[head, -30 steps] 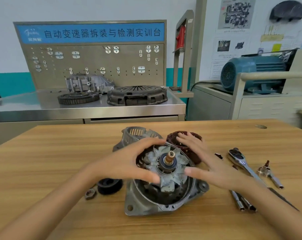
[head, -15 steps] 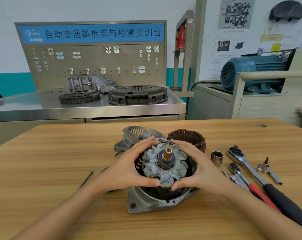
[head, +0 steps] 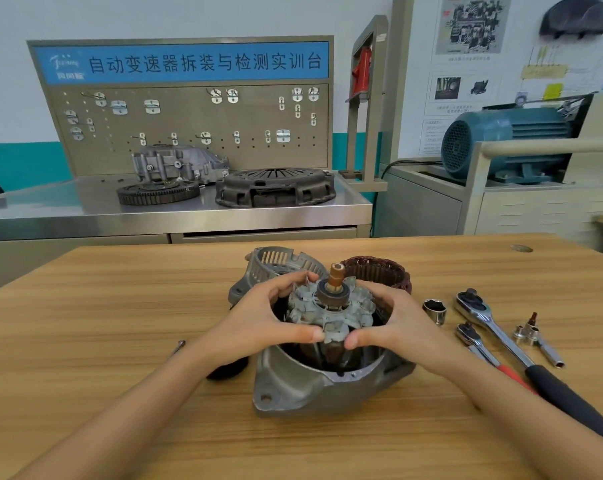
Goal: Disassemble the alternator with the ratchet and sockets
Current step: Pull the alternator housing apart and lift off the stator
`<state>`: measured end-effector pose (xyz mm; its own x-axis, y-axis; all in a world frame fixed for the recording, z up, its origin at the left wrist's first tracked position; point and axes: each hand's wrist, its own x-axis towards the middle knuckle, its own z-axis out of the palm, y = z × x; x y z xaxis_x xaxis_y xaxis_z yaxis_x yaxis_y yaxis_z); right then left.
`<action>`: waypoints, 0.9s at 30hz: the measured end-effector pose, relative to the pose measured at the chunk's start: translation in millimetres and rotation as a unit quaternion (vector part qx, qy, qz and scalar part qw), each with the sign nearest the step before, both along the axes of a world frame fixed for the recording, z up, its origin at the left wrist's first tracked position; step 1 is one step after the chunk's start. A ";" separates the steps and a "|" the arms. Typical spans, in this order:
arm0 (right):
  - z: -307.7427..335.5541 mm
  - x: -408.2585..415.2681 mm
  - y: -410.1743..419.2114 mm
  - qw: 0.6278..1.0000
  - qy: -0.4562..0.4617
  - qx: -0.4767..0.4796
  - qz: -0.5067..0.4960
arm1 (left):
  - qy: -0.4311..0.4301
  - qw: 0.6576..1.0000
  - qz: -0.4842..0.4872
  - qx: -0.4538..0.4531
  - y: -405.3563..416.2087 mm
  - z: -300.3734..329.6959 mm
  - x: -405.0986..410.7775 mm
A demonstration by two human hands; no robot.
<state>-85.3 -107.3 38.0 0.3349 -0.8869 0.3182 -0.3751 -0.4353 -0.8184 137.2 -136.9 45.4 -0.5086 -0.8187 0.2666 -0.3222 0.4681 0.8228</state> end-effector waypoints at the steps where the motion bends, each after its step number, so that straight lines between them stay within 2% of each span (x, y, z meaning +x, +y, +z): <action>1: 1.7 0.7 -1.6 1.000 0.006 0.003 -0.004 | -0.003 1.000 0.012 0.004 -2.9 0.4 0.1; 9: 4.3 0.6 -5.1 0.996 0.067 0.036 -0.045 | -0.063 0.997 0.008 0.047 -15.5 4.0 7.0; 14: -4.4 4.4 7.7 0.985 0.135 -0.013 -0.111 | -0.025 0.996 0.060 0.054 -3.2 0.6 4.8; 19: -17.4 -1.6 13.4 0.972 0.191 0.005 -0.136 | 0.010 0.989 0.083 0.125 18.2 -10.0 7.3; 22: -27.3 0.8 20.9 0.972 0.180 -0.006 -0.150 | 0.069 0.984 0.113 0.120 24.0 -22.6 0.2; 27: -36.4 3.2 33.5 0.987 0.048 0.045 -0.149 | 0.054 0.994 0.069 0.073 18.7 -22.8 4.8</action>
